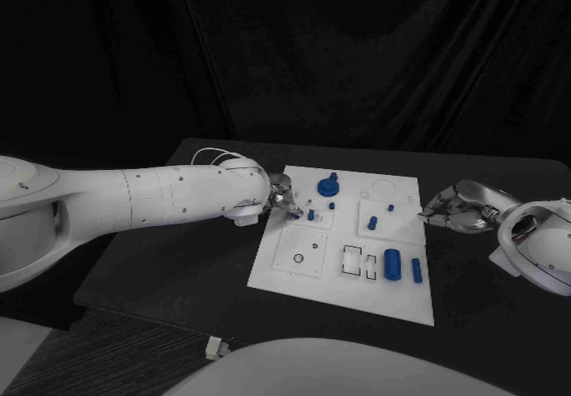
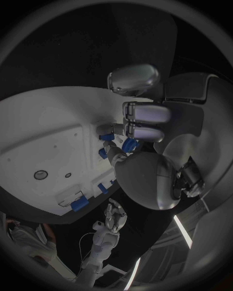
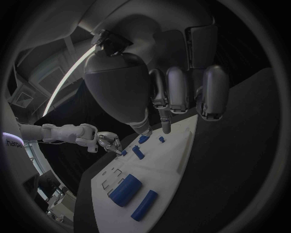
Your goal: Assemble the parts on the task board
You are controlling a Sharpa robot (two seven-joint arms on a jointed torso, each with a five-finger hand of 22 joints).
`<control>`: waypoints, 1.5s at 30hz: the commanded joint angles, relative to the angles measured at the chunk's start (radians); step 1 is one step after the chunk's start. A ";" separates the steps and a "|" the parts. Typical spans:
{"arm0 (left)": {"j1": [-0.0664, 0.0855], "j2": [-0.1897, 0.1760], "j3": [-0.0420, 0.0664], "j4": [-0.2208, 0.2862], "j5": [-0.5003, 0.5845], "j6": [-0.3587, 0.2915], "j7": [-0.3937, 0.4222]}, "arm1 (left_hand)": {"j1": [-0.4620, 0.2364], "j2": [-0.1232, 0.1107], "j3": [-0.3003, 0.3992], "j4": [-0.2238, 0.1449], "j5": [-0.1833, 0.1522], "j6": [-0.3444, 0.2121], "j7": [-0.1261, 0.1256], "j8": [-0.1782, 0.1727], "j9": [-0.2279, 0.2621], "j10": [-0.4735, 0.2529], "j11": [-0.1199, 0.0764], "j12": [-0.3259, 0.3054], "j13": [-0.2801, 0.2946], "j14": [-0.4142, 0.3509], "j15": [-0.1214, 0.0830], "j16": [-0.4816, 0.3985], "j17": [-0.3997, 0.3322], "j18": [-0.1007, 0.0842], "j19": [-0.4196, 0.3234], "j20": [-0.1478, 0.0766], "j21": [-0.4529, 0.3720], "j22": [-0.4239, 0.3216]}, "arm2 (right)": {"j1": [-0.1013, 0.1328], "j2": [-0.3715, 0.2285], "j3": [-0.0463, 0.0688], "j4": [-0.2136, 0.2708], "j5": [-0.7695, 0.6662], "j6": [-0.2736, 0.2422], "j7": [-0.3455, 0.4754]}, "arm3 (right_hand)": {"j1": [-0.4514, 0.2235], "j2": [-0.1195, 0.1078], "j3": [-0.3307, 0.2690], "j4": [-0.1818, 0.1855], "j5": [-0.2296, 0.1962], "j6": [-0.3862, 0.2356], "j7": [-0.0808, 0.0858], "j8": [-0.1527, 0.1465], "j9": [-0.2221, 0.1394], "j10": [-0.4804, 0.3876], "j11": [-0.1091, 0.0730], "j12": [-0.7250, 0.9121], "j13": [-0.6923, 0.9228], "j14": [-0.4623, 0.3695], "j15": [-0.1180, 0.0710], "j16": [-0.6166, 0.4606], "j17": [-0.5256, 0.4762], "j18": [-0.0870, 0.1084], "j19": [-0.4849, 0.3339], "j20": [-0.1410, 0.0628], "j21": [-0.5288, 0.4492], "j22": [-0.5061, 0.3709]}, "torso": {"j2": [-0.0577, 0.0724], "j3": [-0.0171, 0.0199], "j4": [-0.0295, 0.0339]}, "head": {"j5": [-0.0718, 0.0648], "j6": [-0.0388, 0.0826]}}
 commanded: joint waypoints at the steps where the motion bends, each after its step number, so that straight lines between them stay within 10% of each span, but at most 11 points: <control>1: -0.005 0.002 -0.001 0.000 0.000 0.033 0.000 | -0.020 0.012 -0.041 0.013 -0.021 0.012 -0.002 -0.017 -0.011 0.105 -0.001 0.005 0.263 0.107 -0.004 0.014 0.278 -0.015 0.003 0.000 -0.014 0.186 | -0.002 0.000 0.001 0.000 -0.001 -0.004 -0.017 | 0.024 -0.002 0.035 -0.004 0.011 -0.004 0.002 0.006 -0.002 0.092 0.014 0.010 0.255 0.058 0.006 -0.014 0.034 0.026 0.002 0.007 -0.014 0.199 | 0.000 0.0000 0.0003 | 0.000 0.000; 22: -0.006 0.011 -0.001 -0.010 0.000 0.057 -0.016 | -0.042 0.021 -0.150 0.093 -0.065 0.028 -0.003 0.001 0.007 0.106 -0.001 0.007 0.264 0.107 -0.003 0.014 0.278 -0.015 0.004 0.001 -0.014 0.186 | -0.005 0.000 0.001 -0.001 -0.001 -0.003 -0.015 | 0.024 -0.002 0.035 -0.004 0.011 -0.004 0.002 0.007 -0.002 0.092 0.015 0.010 0.254 0.058 0.006 -0.014 0.035 0.026 0.002 0.007 -0.015 0.198 | 0.000 0.0001 -0.0004 | -0.001 0.000; 30: -0.006 0.012 -0.001 -0.011 0.000 0.053 -0.011 | -0.018 0.039 -0.255 0.157 -0.067 -0.026 -0.016 0.149 0.205 0.109 -0.012 0.010 0.267 0.107 -0.010 0.014 0.278 -0.016 0.008 -0.007 -0.011 0.188 | -0.006 -0.002 0.001 -0.001 -0.001 -0.004 -0.015 | 0.024 -0.002 0.035 -0.004 0.011 -0.004 0.002 0.007 -0.002 0.092 0.015 0.010 0.254 0.058 0.006 -0.014 0.035 0.026 0.002 0.007 -0.015 0.198 | 0.000 0.0004 0.0000 | -0.002 0.000; 45: -0.006 0.011 -0.001 -0.012 -0.001 0.037 0.004 | -0.039 0.044 -0.326 0.216 -0.086 -0.065 -0.012 0.185 0.260 0.109 -0.009 0.010 0.267 0.107 -0.009 0.014 0.278 -0.016 0.009 -0.006 -0.009 0.188 | -0.006 -0.004 0.001 -0.001 -0.001 -0.004 -0.016 | 0.024 -0.002 0.035 -0.004 0.011 -0.004 0.002 0.007 -0.002 0.092 0.015 0.010 0.254 0.058 0.006 -0.014 0.035 0.026 0.002 0.007 -0.015 0.198 | 0.000 0.0000 -0.0001 | -0.001 0.000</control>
